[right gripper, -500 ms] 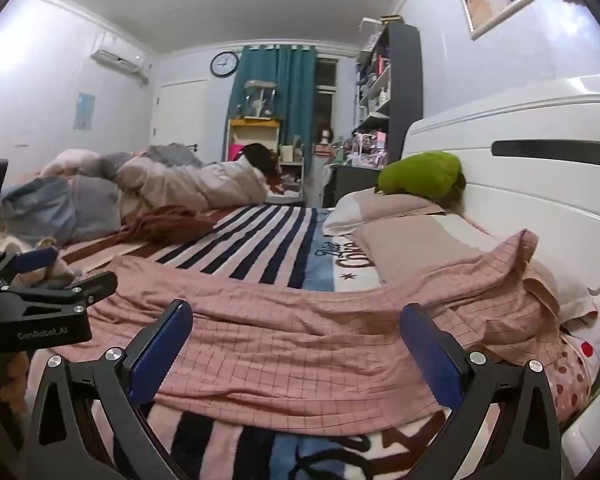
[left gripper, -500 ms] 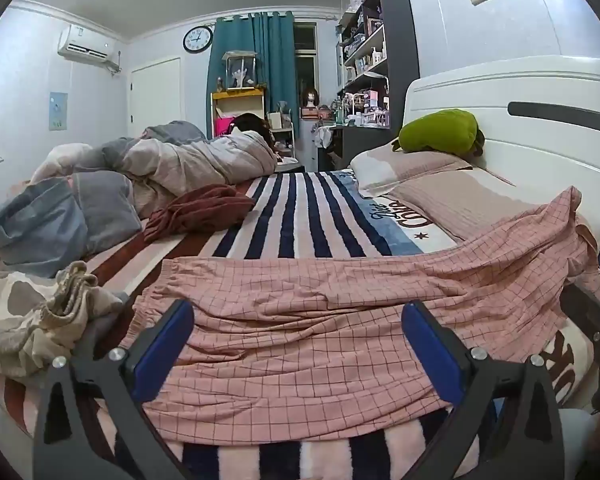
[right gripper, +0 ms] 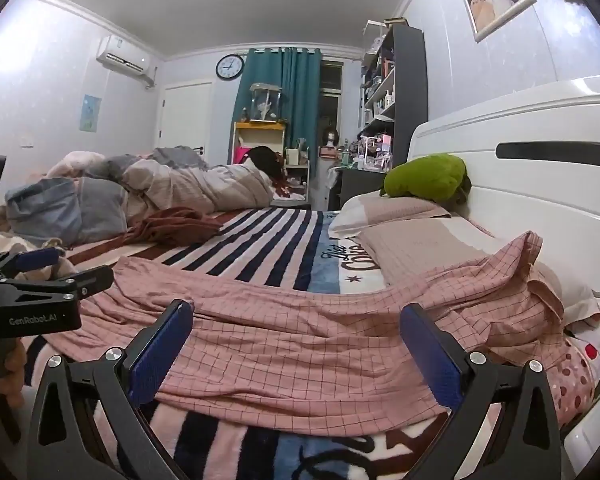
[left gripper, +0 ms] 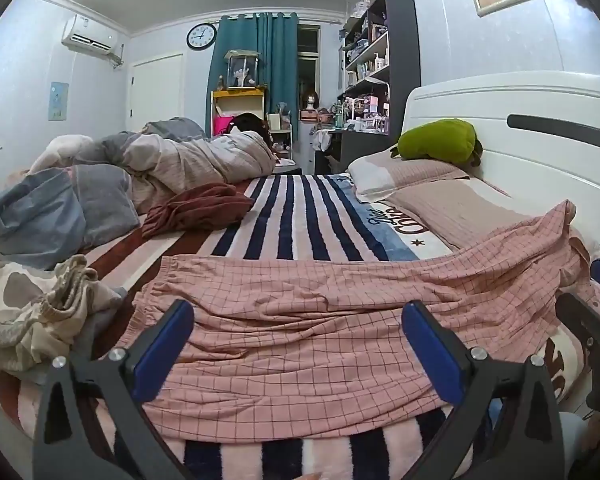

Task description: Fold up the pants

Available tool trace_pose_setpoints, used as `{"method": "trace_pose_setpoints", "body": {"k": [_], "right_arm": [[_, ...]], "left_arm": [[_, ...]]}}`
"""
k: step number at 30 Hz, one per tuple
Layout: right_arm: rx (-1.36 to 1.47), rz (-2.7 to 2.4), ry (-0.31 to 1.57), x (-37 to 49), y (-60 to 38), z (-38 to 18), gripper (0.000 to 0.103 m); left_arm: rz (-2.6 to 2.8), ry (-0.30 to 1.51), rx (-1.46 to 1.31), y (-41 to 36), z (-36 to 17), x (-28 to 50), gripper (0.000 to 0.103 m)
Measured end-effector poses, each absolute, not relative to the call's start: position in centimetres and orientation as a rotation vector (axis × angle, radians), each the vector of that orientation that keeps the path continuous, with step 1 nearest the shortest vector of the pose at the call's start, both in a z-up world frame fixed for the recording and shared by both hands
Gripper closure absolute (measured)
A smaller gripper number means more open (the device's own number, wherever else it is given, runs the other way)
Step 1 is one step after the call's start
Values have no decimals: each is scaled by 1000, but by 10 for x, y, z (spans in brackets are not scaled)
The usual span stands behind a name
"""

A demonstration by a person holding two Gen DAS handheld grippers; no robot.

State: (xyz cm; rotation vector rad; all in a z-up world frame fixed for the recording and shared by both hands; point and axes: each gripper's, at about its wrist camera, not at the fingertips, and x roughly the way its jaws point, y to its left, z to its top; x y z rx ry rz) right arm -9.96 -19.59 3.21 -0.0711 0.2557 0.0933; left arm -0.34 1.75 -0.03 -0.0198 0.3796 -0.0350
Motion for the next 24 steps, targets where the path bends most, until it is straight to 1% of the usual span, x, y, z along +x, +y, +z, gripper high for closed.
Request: {"method": "trace_pose_setpoints", "body": {"k": [24], "right_arm": [[-65, 92, 253, -104, -192, 33, 0]], "left_arm": [[-29, 390, -24, 18, -3, -3, 1]]}}
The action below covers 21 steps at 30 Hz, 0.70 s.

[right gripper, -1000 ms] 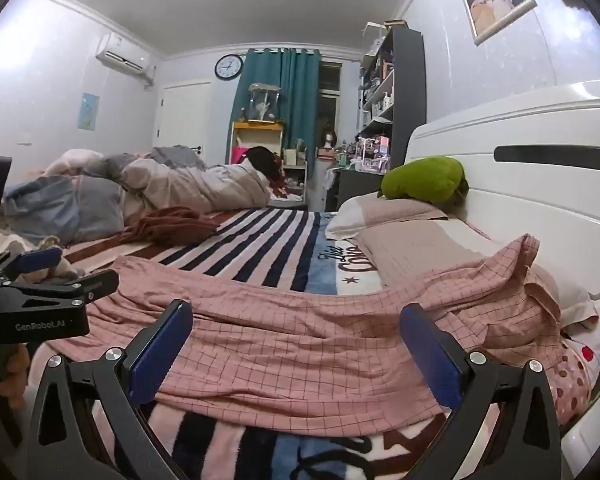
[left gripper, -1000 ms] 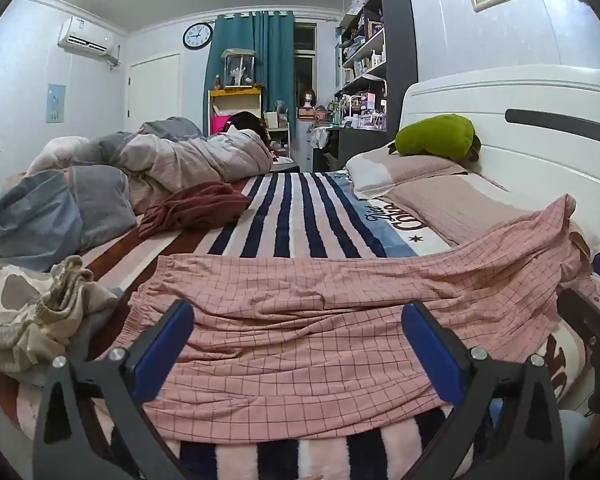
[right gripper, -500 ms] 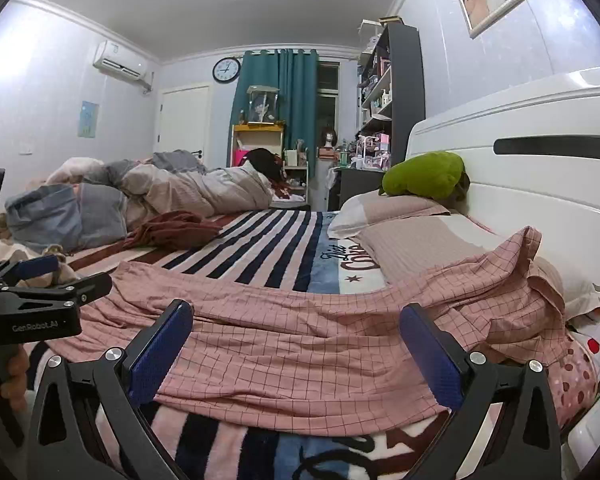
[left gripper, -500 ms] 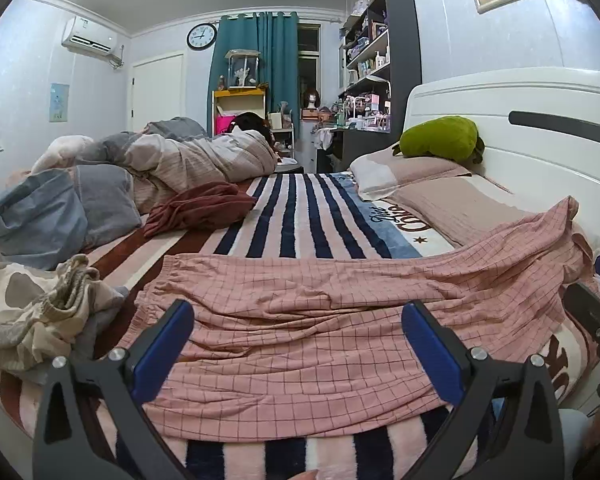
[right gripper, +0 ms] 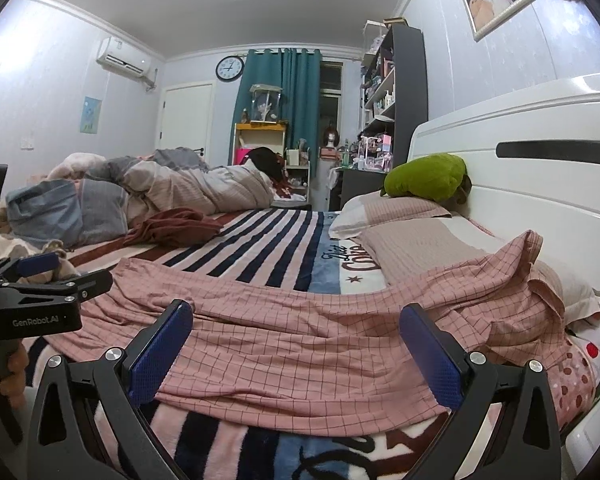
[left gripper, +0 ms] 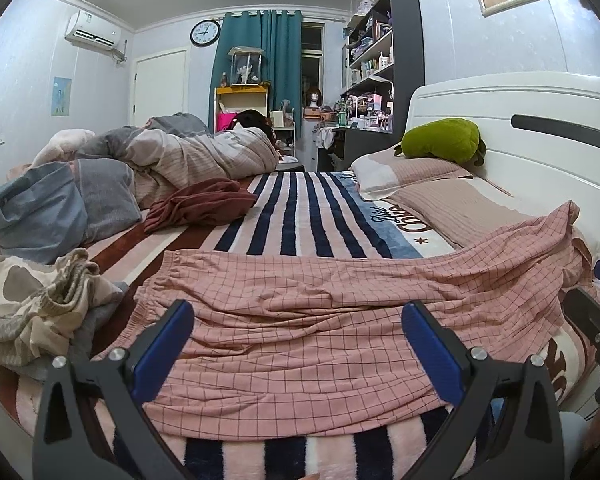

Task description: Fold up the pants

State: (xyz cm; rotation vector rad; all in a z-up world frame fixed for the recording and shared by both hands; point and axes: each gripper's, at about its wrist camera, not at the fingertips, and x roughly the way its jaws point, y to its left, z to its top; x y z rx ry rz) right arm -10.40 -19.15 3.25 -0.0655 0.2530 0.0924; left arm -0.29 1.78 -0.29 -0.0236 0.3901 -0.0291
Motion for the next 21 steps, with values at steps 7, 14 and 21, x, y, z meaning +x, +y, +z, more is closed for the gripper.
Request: {"method": "trace_pose_setpoints", "body": {"k": [7, 14, 21], "right_arm": [[-68, 90, 251, -104, -191, 33, 1], [-78, 90, 243, -104, -191, 34, 0], [-79, 94, 237, -105, -192, 34, 0]], "left_arm": [[-33, 390, -21, 18, -3, -3, 1], [-41, 395, -25, 17, -3, -2, 1], [-47, 395, -19, 16, -3, -2, 1]]}}
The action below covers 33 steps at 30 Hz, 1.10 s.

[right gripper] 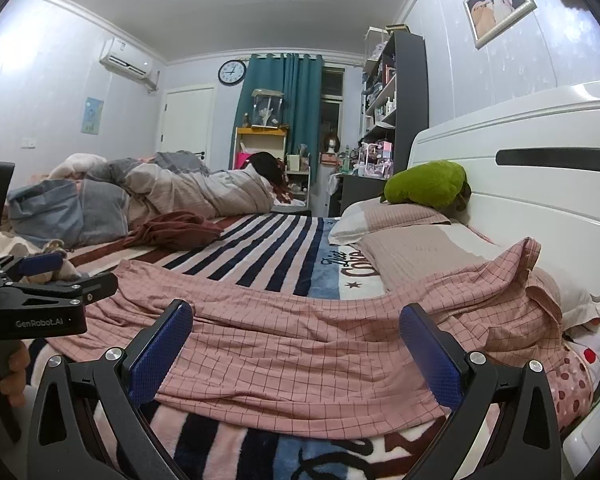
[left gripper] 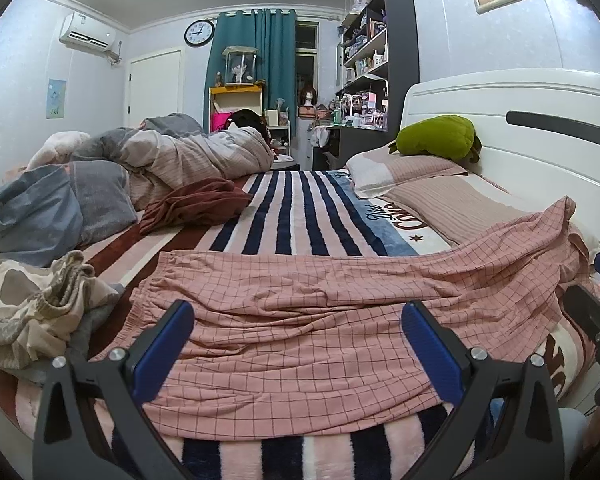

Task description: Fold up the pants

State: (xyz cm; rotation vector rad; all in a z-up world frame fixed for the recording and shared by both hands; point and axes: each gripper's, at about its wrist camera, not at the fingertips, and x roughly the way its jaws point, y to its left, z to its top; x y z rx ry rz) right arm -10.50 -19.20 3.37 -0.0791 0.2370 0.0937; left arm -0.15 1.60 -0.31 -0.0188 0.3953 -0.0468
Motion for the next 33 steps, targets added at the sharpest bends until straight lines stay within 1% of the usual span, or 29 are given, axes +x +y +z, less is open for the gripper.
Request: {"method": "trace_pose_setpoints", "body": {"k": [25, 30, 33], "right_arm": [[-61, 98, 227, -108, -192, 35, 0], [42, 168, 212, -111, -205, 40, 1], [111, 208, 242, -105, -217, 41, 1]], "left_arm": [[-58, 413, -31, 23, -4, 1, 1], [-86, 454, -129, 34, -3, 4, 1], [-103, 489, -237, 52, 1, 5, 1]]}}
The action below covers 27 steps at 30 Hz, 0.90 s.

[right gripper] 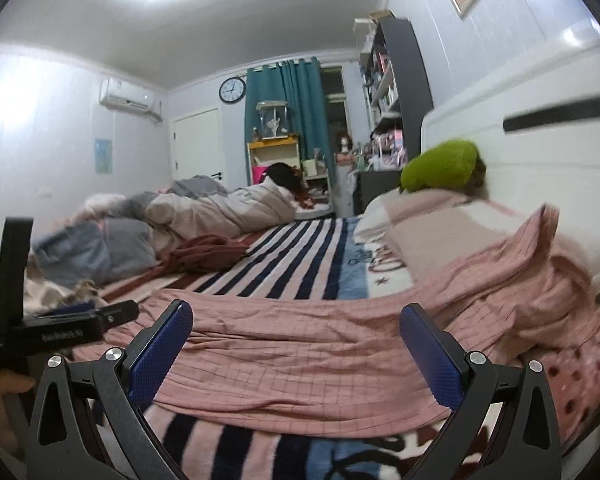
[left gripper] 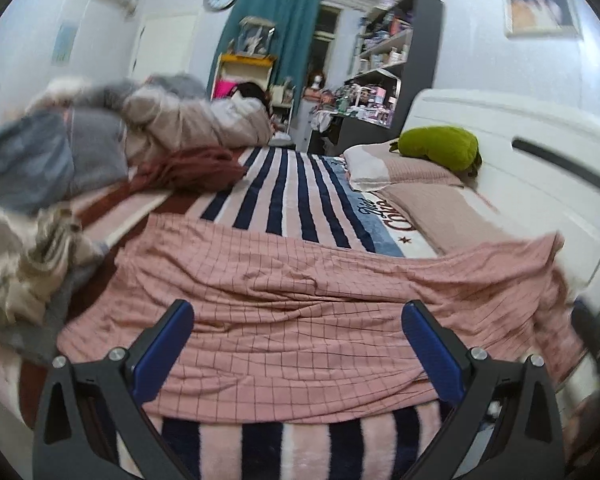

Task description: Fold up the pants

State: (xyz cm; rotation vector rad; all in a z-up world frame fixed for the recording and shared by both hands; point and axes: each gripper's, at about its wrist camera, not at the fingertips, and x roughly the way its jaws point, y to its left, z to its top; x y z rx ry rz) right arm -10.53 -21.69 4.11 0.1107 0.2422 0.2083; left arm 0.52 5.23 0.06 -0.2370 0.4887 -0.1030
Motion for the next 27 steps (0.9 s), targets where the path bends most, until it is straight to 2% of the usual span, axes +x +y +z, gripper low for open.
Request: {"method": "trace_pose_setpoints", "body": {"k": [2, 5, 7, 8, 14, 18, 27], "right_arm": [[122, 194, 262, -102, -228, 39, 1], [174, 157, 306, -95, -257, 30, 1], [221, 111, 351, -89, -284, 19, 8], [233, 94, 370, -86, -292, 14, 14], [395, -18, 532, -63, -357, -38, 16], [497, -37, 596, -53, -382, -67, 28], [545, 50, 587, -33, -389, -82, 29]], "left_arm": [[-117, 499, -321, 69, 1, 5, 1], [-63, 489, -307, 82, -5, 3, 1], [-36, 524, -289, 87, -16, 8, 1], [-30, 546, -293, 91, -23, 11, 1], [20, 652, -323, 108, -65, 29, 1], [66, 723, -336, 115, -94, 31, 1], [62, 733, -357, 114, -99, 20, 2]]}}
